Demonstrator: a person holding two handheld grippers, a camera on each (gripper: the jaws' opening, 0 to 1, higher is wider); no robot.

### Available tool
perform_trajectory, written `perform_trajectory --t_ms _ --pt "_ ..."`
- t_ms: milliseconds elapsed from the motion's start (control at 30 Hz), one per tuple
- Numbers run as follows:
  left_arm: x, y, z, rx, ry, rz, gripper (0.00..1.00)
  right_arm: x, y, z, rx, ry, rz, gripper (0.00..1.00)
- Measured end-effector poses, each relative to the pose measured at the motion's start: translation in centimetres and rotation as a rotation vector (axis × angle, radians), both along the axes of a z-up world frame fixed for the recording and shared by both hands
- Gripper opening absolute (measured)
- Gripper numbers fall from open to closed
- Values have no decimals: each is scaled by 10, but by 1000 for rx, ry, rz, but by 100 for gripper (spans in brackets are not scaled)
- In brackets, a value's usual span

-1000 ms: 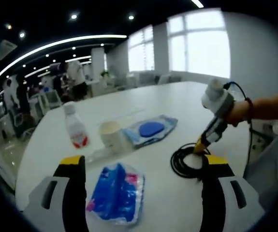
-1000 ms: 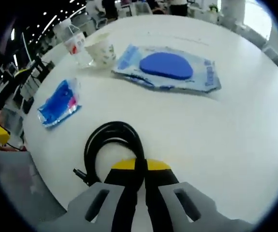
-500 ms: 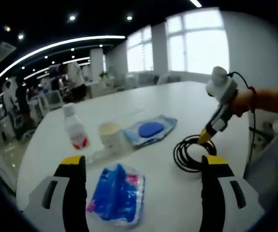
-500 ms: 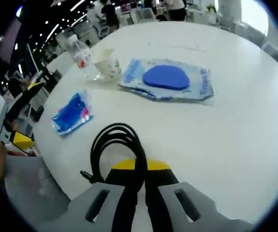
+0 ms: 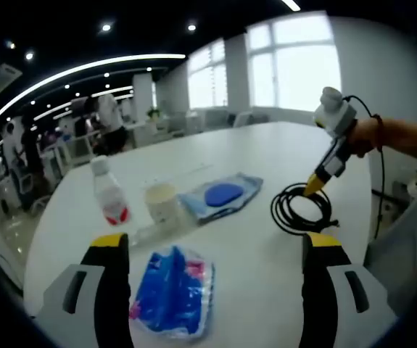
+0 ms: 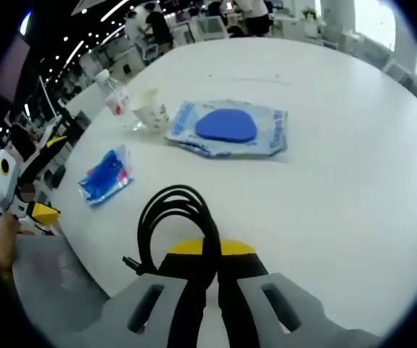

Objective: Arrange the tabletop items into an orderly group along one side of the table until the central work area is clear of visible clutter.

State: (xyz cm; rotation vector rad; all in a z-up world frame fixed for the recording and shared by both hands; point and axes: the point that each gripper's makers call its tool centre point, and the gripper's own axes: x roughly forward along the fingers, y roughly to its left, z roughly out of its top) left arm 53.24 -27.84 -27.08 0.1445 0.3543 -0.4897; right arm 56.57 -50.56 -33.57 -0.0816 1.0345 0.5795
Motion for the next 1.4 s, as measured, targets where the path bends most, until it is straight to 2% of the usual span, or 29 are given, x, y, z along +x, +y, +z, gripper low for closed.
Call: perform_trajectory --t_ms 267,733,1100,1400 --pt "0 2 -2 3 7 3 96 9 -17 4 -18 -9 -30 4" --pt "1 5 -4 -1 15 15 95 31 -42 -3 -42 -2 -55 4" --pt "2 6 -7 4 24 25 95 44 -50 -8 -64 3 -65 4" --pt "3 6 -8 0 28 32 94 57 -57 -22 -88 8 -72 4"
